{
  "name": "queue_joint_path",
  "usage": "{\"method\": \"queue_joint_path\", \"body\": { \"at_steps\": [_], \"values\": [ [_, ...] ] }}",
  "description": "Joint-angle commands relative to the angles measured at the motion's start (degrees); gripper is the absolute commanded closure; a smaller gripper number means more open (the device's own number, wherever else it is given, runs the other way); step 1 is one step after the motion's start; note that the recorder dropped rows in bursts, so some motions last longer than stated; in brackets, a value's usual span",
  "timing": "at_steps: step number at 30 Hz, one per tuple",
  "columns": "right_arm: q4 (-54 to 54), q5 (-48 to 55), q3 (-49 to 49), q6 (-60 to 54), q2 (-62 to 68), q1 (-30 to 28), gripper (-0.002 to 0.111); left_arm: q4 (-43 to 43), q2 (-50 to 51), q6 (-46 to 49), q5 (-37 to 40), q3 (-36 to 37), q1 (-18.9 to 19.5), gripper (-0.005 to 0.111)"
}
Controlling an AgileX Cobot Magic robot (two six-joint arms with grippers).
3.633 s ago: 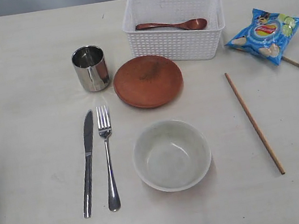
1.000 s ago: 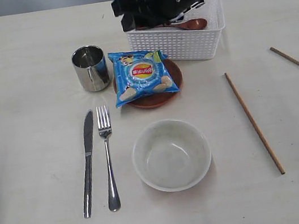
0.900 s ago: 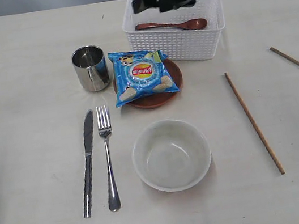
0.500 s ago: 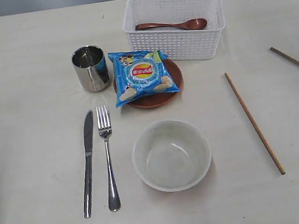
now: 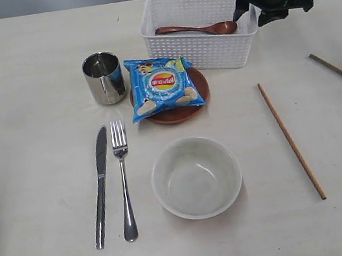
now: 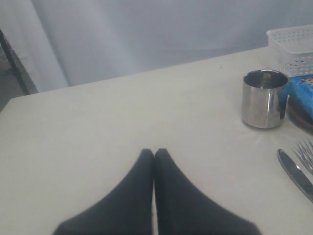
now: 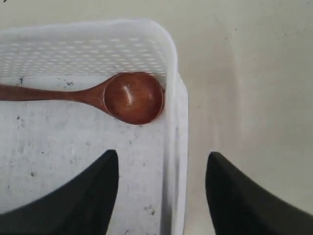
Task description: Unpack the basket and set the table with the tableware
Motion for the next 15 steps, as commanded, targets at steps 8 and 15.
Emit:
{"method": "queue_joint_path", "body": {
  "at_steps": [8,15],
  "values": [
    [-17.8,5.2,-12.9,-1.2,1.0,-0.1,0.108,-0.4,-0.2,-0.2,-0.5,0.1,0.3,0.107],
    [-80.7,25.3,-18.2,12.7,-6.5,5.6,0.109,-0.4,-0.2,-0.2,-0.5,0.1,0.3,0.107]
  ]
}}
